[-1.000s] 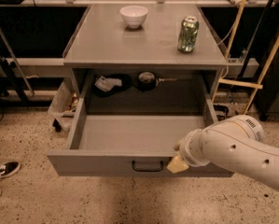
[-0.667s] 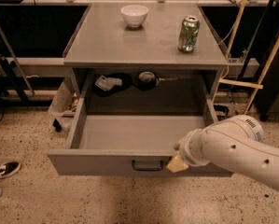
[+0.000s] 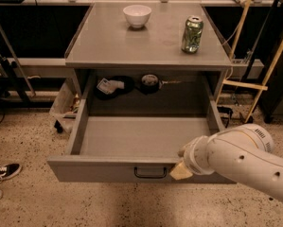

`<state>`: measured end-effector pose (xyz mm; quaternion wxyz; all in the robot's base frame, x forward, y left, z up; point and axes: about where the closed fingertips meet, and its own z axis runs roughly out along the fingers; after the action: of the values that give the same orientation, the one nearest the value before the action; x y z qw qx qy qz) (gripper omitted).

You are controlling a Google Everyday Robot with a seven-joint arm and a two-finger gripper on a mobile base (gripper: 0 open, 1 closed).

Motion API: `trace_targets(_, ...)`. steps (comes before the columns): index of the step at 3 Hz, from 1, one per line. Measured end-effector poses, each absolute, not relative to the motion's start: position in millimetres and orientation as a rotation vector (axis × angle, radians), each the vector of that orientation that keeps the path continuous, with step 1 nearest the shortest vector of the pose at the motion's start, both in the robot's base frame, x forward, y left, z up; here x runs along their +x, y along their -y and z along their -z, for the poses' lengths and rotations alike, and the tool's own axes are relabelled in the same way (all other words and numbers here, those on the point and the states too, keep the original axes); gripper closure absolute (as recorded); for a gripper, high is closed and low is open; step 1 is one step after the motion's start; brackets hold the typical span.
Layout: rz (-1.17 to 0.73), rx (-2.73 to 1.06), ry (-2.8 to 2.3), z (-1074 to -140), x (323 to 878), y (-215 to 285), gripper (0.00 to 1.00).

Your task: Open top drawer

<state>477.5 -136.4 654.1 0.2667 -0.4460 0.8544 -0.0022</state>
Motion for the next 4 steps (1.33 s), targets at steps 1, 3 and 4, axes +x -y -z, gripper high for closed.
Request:
trace_targets(1, -0.007, -1.179, -2.31, -651, 464, 137, 1.0)
trace_targets(3, -0.019, -1.152, -2.314, -652, 450, 137, 1.0)
trace_targets(4, -0.019, -1.152, -2.314, -652, 450, 137, 0.82)
